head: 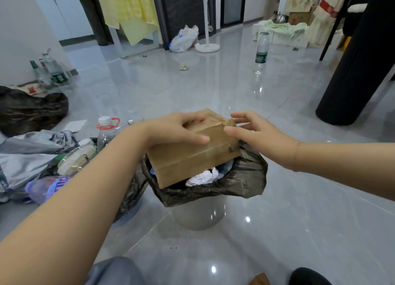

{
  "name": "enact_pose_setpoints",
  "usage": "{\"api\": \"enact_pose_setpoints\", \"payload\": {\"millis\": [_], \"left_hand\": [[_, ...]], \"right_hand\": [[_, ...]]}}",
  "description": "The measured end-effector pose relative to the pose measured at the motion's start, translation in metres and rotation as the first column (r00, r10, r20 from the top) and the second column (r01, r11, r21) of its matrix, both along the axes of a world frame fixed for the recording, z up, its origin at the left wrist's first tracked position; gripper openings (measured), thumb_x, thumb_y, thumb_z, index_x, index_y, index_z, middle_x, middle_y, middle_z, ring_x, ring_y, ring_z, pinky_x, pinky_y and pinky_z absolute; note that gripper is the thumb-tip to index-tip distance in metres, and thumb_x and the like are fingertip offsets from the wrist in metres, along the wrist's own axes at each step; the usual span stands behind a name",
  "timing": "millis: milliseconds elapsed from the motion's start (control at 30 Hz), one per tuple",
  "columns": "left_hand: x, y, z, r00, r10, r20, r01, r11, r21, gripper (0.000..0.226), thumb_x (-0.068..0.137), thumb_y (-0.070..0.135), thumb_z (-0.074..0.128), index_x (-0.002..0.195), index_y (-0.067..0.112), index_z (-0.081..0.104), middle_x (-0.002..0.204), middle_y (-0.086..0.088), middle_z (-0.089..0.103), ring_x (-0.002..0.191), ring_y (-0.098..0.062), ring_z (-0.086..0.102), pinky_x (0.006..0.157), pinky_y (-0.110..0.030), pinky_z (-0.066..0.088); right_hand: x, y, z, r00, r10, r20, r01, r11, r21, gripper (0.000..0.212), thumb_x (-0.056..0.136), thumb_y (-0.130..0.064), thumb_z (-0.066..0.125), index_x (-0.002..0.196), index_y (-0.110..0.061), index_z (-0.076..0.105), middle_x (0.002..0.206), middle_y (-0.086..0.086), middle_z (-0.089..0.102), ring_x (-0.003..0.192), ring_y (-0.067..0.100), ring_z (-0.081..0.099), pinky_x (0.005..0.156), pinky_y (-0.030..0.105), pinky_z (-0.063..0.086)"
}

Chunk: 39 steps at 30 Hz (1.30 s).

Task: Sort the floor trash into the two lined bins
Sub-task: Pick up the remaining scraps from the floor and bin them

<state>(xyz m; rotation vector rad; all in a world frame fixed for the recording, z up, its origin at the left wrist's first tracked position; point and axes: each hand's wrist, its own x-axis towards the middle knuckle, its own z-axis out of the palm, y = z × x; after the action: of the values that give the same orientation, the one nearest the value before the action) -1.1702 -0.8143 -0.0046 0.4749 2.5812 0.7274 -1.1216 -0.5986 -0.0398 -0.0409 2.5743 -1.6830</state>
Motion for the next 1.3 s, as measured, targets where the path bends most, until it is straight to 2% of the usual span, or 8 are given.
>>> {"api": "enact_pose_setpoints", "payload": {"millis": [100, 267, 367, 500, 700, 867, 1100, 1300], "left_hand": [[0.015, -0.029, -0.013, 0.988, 0.050, -0.143, -0.083, 0.969, -0.233, 0.101, 0.063, 0.072, 0.071, 0.147, 0.050, 0.018, 0.148, 0.015, 0.032, 0.135, -0.015, 0.032, 0.111, -0.033, 0.027], [0.040, -0.043, -0.028, 0.953, 0.176, -0.245, -0.160, 0.983, 0.084, 0.094, 0.066, 0.046, 0.084, 0.146, 0.038, 0.035, 0.156, 0.006, 0.025, 0.143, -0.015, 0.025, 0.115, -0.026, 0.019], [0.040, -0.041, -0.026, 0.904, 0.303, -0.302, -0.213, 0.931, 0.297, 0.086, 0.065, 0.038, 0.087, 0.140, 0.039, 0.045, 0.158, 0.002, 0.021, 0.145, -0.009, 0.022, 0.116, -0.025, 0.019], [0.038, -0.045, -0.042, 0.931, 0.289, -0.222, -0.148, 0.857, 0.494, 0.098, 0.056, 0.068, 0.077, 0.142, 0.051, 0.032, 0.159, 0.010, 0.019, 0.146, -0.005, 0.018, 0.119, -0.039, 0.023], [0.054, -0.039, -0.085, 0.931, 0.329, -0.161, -0.286, 0.927, 0.241, 0.111, 0.058, 0.094, 0.037, 0.147, 0.047, -0.009, 0.160, 0.013, -0.016, 0.147, -0.014, -0.019, 0.119, -0.054, 0.000], [0.050, -0.025, -0.090, 0.926, 0.286, -0.247, -0.237, 0.949, 0.210, 0.116, 0.057, 0.089, 0.043, 0.149, 0.026, 0.011, 0.155, 0.004, 0.006, 0.146, -0.018, -0.004, 0.119, -0.052, 0.008], [0.038, -0.015, -0.100, 0.970, 0.200, -0.137, -0.205, 0.978, -0.026, 0.101, 0.085, 0.071, 0.042, 0.149, 0.029, -0.024, 0.158, -0.015, -0.024, 0.145, -0.030, -0.024, 0.117, -0.047, -0.009], [0.034, -0.014, -0.093, 0.990, 0.140, 0.011, -0.133, 0.959, -0.249, 0.110, 0.083, 0.075, 0.041, 0.143, 0.024, -0.035, 0.154, -0.015, -0.034, 0.145, -0.031, -0.025, 0.119, -0.047, -0.004]], "right_hand": [[-0.016, -0.024, 0.003, 0.982, -0.036, 0.187, 0.048, 0.997, -0.058, 0.061, 0.082, -0.063, 0.056, 0.131, -0.029, 0.044, 0.125, -0.008, 0.047, 0.111, 0.013, 0.048, 0.083, 0.030, 0.040], [-0.036, -0.035, 0.011, 0.917, -0.100, 0.387, 0.127, 0.991, -0.045, 0.055, 0.075, -0.067, 0.058, 0.114, -0.029, 0.053, 0.113, -0.003, 0.056, 0.101, 0.022, 0.053, 0.086, 0.039, 0.045], [-0.037, -0.038, 0.027, 0.963, -0.092, 0.253, 0.112, 0.991, -0.068, 0.038, 0.076, -0.056, 0.064, 0.104, -0.032, 0.060, 0.107, -0.003, 0.061, 0.091, 0.015, 0.057, 0.069, 0.030, 0.046], [-0.044, -0.032, 0.056, 0.997, -0.044, -0.063, 0.044, 0.999, -0.010, 0.038, 0.080, -0.054, 0.063, 0.114, -0.039, 0.058, 0.110, -0.007, 0.060, 0.096, 0.013, 0.058, 0.068, 0.030, 0.046], [-0.050, -0.051, 0.043, 0.971, 0.191, -0.143, -0.117, 0.902, 0.416, 0.049, 0.078, -0.052, 0.065, 0.120, -0.037, 0.047, 0.120, -0.003, 0.044, 0.113, 0.022, 0.043, 0.092, 0.040, 0.043], [-0.052, -0.042, 0.032, 0.987, 0.116, 0.114, -0.152, 0.911, 0.384, 0.053, 0.076, -0.049, 0.069, 0.116, -0.029, 0.041, 0.122, -0.002, 0.037, 0.108, 0.016, 0.048, 0.070, 0.029, 0.043], [-0.052, -0.036, 0.011, 0.969, 0.090, 0.232, -0.158, 0.943, 0.294, 0.055, 0.080, -0.040, 0.069, 0.119, -0.023, 0.035, 0.115, 0.002, 0.055, 0.102, 0.015, 0.058, 0.079, 0.028, 0.049], [-0.050, -0.043, 0.013, 0.953, 0.127, 0.274, -0.230, 0.893, 0.387, 0.052, 0.085, -0.036, 0.067, 0.119, -0.021, 0.030, 0.102, 0.000, 0.053, 0.087, 0.013, 0.056, 0.059, 0.022, 0.042]]}}
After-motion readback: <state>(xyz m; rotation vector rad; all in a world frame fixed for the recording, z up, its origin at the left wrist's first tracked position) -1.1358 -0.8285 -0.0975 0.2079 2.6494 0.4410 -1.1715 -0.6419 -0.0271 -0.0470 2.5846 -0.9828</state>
